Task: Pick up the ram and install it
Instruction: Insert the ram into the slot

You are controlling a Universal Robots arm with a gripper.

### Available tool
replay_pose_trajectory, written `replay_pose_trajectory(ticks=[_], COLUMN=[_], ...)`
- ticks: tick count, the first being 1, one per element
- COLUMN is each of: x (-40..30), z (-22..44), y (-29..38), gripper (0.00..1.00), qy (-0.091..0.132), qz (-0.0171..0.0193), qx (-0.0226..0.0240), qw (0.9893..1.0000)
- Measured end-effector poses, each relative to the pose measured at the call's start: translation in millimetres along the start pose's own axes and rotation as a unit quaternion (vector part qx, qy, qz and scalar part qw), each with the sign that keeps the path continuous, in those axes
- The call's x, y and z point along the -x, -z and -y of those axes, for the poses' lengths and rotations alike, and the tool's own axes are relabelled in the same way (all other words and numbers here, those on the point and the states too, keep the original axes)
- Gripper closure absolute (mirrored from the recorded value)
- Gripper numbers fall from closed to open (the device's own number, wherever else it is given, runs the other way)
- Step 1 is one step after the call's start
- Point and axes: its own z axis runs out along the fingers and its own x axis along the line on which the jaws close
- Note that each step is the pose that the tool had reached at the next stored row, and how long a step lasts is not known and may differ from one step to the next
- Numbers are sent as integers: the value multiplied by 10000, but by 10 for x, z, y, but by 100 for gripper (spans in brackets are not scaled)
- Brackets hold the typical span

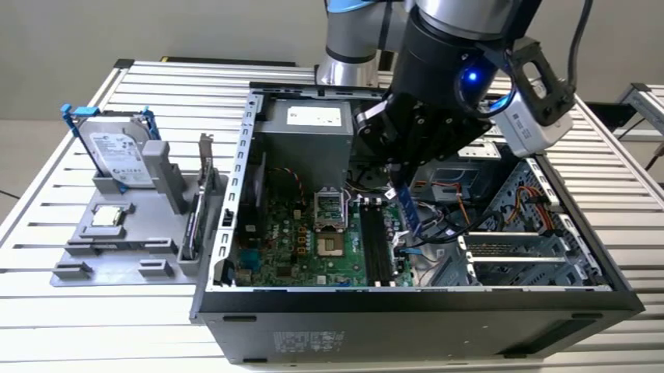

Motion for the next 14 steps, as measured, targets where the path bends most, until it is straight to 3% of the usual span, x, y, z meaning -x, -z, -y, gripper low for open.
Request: replay_pose_trajectory(ticks=[14], x=[-1], z=[-32], y=[-47], gripper=[100], qy=[-3], qz=[0], qx=[-1], qw=[10000])
